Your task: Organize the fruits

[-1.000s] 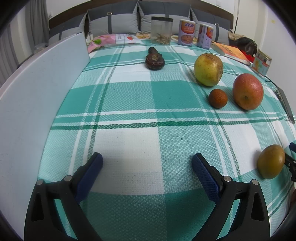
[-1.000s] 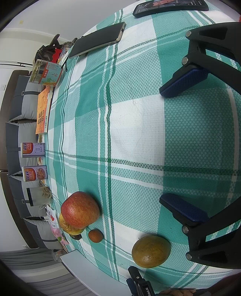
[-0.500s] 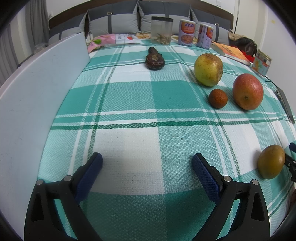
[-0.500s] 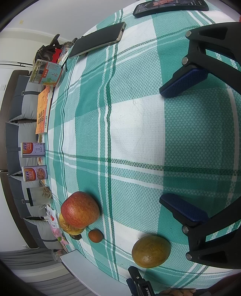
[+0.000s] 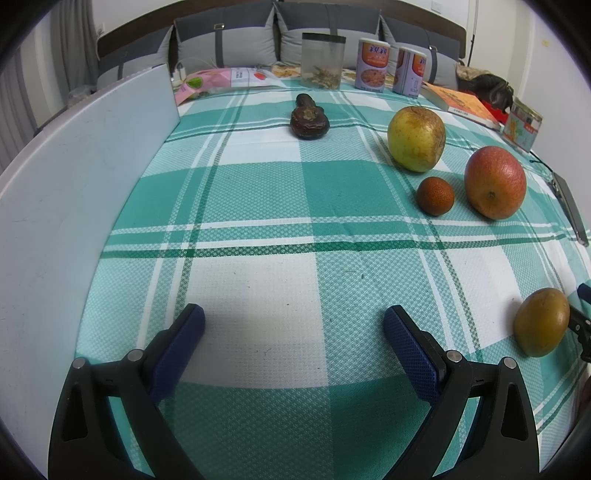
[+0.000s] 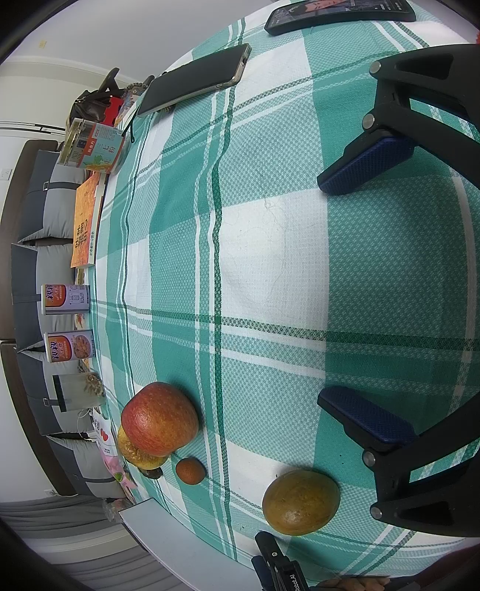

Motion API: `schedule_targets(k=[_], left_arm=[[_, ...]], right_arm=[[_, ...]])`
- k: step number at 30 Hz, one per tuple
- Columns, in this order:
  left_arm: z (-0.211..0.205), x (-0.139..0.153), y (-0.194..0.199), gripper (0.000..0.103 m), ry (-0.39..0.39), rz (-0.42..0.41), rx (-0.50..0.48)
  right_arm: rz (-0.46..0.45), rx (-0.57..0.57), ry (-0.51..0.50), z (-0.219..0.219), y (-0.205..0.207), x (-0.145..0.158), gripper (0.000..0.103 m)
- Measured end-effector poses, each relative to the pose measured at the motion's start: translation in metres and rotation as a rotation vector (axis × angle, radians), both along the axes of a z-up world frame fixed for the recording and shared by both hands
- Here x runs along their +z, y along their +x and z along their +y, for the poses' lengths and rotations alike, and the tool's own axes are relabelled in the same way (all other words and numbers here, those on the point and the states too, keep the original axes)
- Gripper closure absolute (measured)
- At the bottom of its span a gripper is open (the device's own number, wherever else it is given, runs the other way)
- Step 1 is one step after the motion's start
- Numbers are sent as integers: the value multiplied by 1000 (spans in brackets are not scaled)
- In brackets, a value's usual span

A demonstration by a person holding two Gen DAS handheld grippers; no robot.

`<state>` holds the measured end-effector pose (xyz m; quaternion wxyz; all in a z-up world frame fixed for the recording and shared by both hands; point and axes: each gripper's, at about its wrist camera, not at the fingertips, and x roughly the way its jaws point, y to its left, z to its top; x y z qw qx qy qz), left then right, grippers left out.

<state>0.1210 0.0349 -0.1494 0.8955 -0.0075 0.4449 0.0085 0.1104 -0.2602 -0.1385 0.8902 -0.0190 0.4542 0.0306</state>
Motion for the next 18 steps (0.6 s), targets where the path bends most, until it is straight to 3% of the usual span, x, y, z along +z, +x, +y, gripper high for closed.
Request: schedule_targets(k=[3, 7, 13, 15, 17, 18], left_arm=[[0, 2, 4, 5, -8, 34, 2], [-13, 19, 23, 6, -122, 44, -81], [-66, 29, 70, 8, -70, 40, -256], [-77, 25, 81, 17, -44, 41, -278], [-83, 19, 91, 44, -45, 77, -296], [-85, 15, 95, 46, -49, 95, -302]], right_arm=[[0, 0, 0, 0, 0, 0, 0], [0, 0, 0, 0, 0, 0, 0], [0, 0, 0, 0, 0, 0, 0], [0, 0, 0, 0, 0, 0, 0], [0, 0, 0, 0, 0, 0, 0], [0, 0, 0, 0, 0, 0, 0]])
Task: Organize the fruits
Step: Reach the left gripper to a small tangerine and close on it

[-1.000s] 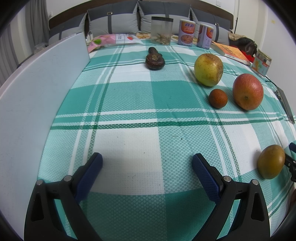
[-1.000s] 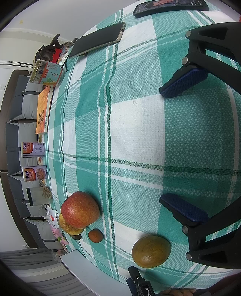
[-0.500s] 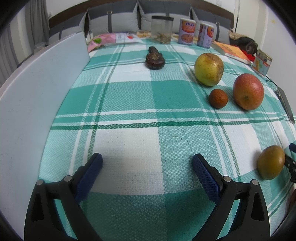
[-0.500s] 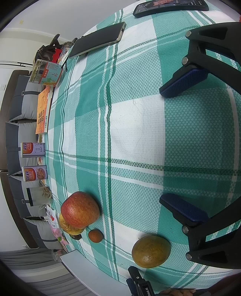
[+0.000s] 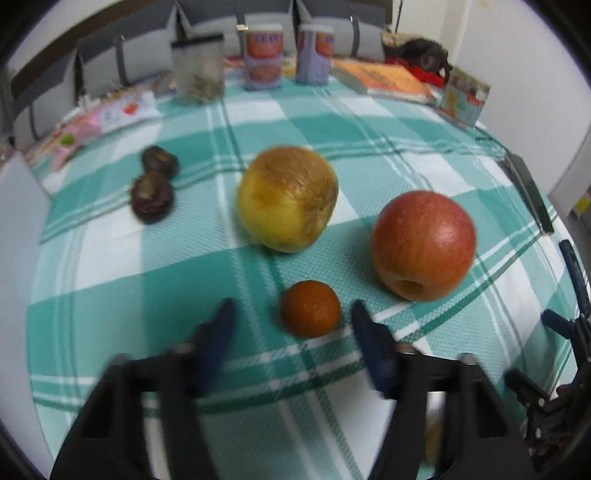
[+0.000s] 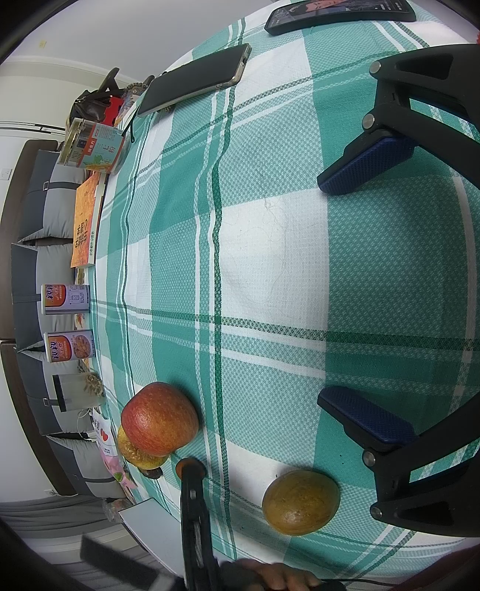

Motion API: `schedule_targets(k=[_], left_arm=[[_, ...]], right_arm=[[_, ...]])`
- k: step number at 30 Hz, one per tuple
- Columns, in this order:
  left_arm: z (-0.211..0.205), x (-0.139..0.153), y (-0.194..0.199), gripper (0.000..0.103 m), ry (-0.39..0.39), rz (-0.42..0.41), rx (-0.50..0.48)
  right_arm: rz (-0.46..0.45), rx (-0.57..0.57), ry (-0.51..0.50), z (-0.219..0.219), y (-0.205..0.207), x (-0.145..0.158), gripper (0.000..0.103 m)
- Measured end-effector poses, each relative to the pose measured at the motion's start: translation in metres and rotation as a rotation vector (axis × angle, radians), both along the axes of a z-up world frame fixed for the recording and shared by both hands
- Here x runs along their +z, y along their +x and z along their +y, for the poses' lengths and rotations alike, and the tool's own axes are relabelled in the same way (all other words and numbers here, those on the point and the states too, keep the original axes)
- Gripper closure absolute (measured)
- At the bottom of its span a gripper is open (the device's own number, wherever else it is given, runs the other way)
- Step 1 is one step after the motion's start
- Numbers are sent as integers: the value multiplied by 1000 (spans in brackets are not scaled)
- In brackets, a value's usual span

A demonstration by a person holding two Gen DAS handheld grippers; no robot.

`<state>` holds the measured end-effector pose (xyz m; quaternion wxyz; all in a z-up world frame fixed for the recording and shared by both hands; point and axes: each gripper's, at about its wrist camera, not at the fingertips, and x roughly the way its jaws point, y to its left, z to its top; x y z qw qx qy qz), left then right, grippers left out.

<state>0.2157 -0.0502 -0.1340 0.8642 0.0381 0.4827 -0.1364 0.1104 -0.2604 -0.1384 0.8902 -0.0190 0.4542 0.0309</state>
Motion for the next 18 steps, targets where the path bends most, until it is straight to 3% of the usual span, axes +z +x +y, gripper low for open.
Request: schedule_targets(k=[3, 4, 5, 11, 18], left_arm=[[-3, -2, 2, 50, 3, -20, -12], [-3, -2, 1, 68, -1, -19, -19], [-4, -1, -1, 73, -2, -19, -23], [15, 9, -20, 74, -29, -3, 34], [82, 23, -76, 74, -62, 16, 157]], right_arm=[[0, 0, 0, 0, 0, 0, 0], [0, 0, 0, 0, 0, 0, 0], [0, 0, 0, 0, 0, 0, 0], [0, 0, 0, 0, 0, 0, 0], [0, -1, -1, 0, 0, 0, 0]])
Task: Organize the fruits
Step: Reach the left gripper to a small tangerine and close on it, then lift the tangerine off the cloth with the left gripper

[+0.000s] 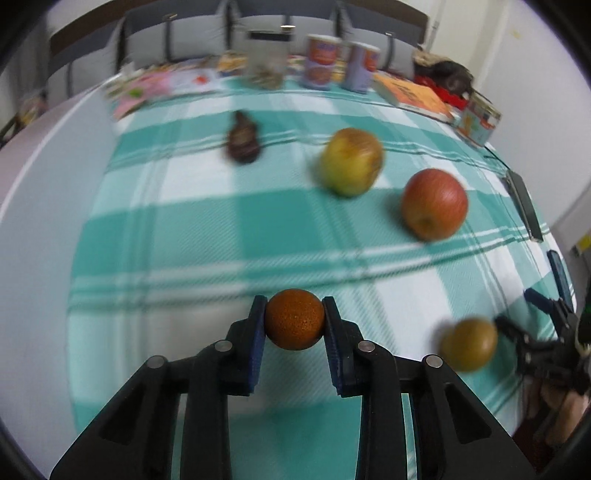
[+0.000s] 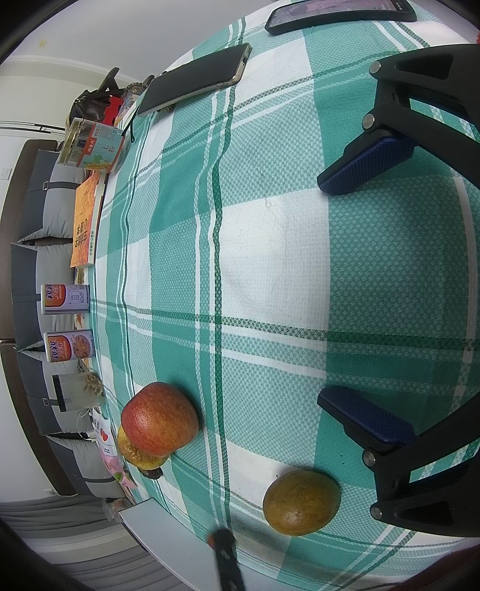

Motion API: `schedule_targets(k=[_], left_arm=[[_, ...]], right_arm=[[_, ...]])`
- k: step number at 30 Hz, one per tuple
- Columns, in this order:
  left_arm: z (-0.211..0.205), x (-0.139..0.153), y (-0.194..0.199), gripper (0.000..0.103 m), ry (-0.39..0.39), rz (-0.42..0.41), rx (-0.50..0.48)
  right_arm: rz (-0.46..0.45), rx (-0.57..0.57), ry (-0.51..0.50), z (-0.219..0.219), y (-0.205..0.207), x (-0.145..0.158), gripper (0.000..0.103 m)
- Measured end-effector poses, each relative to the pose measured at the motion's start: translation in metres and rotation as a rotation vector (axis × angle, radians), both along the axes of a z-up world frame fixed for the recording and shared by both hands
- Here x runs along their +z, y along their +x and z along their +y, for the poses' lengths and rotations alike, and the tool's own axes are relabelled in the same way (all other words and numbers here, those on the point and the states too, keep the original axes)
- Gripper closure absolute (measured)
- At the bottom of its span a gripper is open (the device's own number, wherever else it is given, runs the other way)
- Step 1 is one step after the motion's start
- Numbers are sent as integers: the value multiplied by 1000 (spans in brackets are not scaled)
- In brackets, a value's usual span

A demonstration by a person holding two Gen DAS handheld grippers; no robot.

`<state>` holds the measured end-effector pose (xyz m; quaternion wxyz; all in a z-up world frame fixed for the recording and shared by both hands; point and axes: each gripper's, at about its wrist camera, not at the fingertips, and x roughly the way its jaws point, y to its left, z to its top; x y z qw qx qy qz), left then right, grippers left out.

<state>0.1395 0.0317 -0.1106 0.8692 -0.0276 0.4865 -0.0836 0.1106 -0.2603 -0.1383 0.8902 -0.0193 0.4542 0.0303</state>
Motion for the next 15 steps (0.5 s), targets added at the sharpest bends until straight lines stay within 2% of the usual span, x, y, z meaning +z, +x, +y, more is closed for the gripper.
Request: schedule_targets(k=[7, 9, 10, 12, 13, 14, 15], left_arm=[[36, -22, -33, 73, 35, 13, 106], [37, -25, -37, 70, 45, -24, 116], [35, -26, -37, 65, 56, -34, 118], [30, -29, -40, 43, 83, -59, 106], [27, -31, -40, 25, 108, -65, 106], [24, -34, -41, 17, 138, -71, 115], [25, -36, -43, 16, 141, -92, 132]], right_arm=[[0, 0, 0, 0, 0, 0, 0], [0, 1, 0, 0, 0, 0, 0], [0, 1, 0, 0, 0, 0, 0], [0, 1, 0, 0, 0, 0, 0], [0, 1, 0, 0, 0, 0, 0], [0, 1, 0, 0, 0, 0, 0], [-1, 1, 0, 0, 0, 0, 0]])
